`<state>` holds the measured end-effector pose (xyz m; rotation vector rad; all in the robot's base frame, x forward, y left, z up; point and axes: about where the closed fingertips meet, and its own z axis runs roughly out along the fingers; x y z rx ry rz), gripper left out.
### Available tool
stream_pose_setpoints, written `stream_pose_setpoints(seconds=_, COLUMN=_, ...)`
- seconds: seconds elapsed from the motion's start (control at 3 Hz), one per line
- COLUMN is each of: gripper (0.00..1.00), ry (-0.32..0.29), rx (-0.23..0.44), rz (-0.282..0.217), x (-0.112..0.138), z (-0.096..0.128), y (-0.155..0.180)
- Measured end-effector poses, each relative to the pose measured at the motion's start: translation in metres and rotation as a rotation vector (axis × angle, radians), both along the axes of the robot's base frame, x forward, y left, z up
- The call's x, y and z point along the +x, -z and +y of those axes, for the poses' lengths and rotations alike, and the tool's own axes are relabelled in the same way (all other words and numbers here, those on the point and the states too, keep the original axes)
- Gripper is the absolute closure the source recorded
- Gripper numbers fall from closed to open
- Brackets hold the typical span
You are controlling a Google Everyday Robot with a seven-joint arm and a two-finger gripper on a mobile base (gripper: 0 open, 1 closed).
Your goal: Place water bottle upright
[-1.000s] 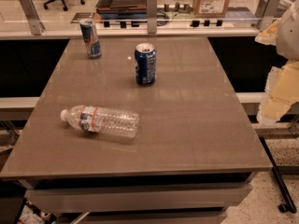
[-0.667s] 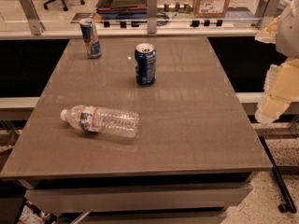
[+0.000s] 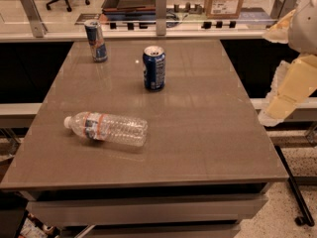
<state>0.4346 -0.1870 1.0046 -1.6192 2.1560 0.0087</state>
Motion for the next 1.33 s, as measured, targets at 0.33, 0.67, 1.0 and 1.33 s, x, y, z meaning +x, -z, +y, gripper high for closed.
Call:
stream_pose_setpoints(seconds=0.33, gripper=0.00, ry=-0.018, rx=0.110, rz=0.009, x=0.005, z=0.030, y=0.001)
stream_pose_setpoints(seconds=0.67, gripper=0.00, ry=-0.044, rx=0.160, rz=0.019, x=0.010, z=0.065, y=0.003)
stream_pose_setpoints(seconds=1.0, gripper=0.00, ry=-0.066, rx=0.160, rz=0.038, x=0.013, z=0.101, y=0.011)
stream_pose_setpoints(seconds=1.33, gripper=0.00, ry=-0.070, rx=0.147, rz=0.064, x=0.022, z=0.130, y=0.027)
